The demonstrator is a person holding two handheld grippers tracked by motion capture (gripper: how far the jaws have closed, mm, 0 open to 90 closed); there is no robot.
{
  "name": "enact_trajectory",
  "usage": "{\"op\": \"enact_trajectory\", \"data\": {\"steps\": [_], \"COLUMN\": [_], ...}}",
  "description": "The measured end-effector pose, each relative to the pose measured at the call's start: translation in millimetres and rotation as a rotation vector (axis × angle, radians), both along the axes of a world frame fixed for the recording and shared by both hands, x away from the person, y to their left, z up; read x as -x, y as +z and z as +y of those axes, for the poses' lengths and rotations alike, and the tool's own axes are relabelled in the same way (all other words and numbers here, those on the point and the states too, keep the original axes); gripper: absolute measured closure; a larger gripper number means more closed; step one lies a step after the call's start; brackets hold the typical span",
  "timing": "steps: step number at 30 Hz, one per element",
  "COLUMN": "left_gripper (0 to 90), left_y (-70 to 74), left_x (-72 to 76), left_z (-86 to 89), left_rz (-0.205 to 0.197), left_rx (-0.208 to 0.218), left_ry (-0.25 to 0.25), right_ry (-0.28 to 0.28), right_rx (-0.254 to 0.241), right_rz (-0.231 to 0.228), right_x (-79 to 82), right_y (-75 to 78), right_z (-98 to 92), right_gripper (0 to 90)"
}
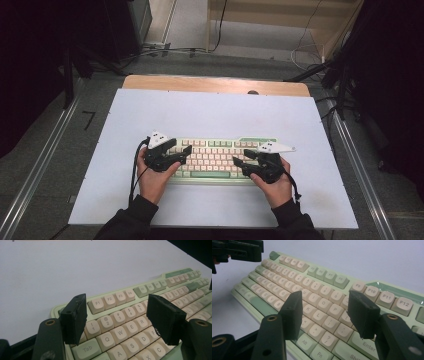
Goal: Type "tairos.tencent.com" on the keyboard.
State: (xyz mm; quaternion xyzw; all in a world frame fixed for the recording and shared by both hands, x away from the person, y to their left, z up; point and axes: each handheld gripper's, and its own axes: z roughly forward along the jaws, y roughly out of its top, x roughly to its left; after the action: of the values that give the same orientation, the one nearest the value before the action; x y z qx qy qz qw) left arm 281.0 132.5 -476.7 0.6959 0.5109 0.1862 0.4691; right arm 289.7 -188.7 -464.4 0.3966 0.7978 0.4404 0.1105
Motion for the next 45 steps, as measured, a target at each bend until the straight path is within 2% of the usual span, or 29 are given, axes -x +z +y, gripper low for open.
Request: {"op": "enact_trajectory", "data": {"steps": [16,21,27,32,38,45], "left_gripper": [32.7,32.6,32.6,31.8,31.1,29.6], "left_y": [-0.2,-0.4,-0.8,-1.4,-1.2,-0.8], "left_x": [2.3,2.4,2.2,2.2,2.4,2.6], "left_z": [4.6,5.6,5.5,4.4,4.1,4.6], "left_rz": [-0.004,-0.012,-0.013,-0.012,-0.014,-0.02], "left_rx": [0.03,0.033,0.028,0.024,0.021,0.02], "left_ry": [0.028,0.038,0.04,0.038,0.04,0.048], "right_ry": [0.055,0.073,0.095,0.134,0.166,0.175], "right_rx": [0.012,0.023,0.033,0.041,0.075,0.092], "right_rz": [-0.007,-0.012,0.0,0.0,0.002,0.012], "right_x": [-2.0,-1.2,-0.9,1.0,3.3,1.8], "right_y": [2.2,1.5,-1.2,-4.0,-9.6,-13.7], "right_z": [22.2,29.0,35.0,43.2,53.0,56.5], "right_gripper": [44.7,47.5,55.6,72.5,87.0,87.8]}}
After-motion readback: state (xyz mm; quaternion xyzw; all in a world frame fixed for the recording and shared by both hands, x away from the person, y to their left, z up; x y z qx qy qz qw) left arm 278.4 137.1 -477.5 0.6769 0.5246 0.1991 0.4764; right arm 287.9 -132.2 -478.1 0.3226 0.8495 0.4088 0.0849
